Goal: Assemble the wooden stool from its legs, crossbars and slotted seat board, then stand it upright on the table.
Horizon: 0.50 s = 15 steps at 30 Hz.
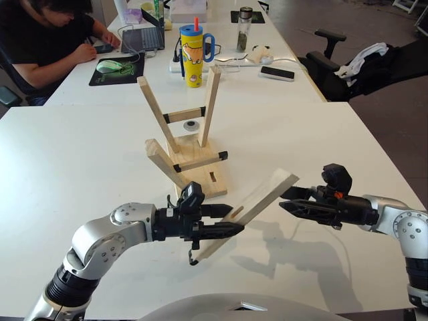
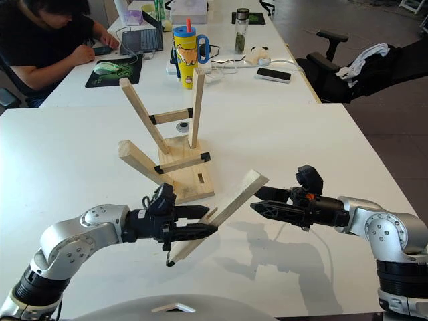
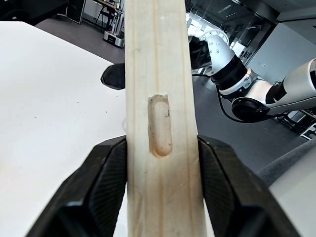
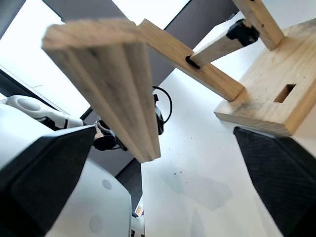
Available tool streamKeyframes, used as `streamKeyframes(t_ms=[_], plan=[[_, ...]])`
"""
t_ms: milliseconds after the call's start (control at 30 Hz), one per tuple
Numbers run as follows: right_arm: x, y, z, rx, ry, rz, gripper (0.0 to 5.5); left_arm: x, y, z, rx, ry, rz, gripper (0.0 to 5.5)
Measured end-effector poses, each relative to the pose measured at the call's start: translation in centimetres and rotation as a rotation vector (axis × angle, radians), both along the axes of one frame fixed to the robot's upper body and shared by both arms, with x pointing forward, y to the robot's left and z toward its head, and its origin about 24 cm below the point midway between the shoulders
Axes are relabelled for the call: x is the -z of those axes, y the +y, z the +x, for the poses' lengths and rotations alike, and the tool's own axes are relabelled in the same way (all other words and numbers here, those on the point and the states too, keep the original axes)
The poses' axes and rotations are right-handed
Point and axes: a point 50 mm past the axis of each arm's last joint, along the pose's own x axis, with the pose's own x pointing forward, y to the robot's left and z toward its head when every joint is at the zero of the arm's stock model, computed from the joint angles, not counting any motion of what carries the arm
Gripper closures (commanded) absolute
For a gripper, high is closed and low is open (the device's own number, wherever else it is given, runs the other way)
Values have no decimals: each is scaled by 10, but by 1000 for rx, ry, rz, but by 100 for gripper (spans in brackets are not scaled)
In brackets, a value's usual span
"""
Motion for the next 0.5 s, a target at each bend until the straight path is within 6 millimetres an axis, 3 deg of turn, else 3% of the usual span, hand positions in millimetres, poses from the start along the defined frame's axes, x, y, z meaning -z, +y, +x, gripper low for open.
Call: streamKeyframes(t_ms=[133,367,500], plan=[[-14,3,8,-10,-49,15,10,5,2,5,20,29,-13,343],[-9,17,11,-69,-41,-18,10,5,0,9,54,29,-12,343],[-6,19,11,-77,-38,-20,82,5,-1,9,65,35,-5,343]])
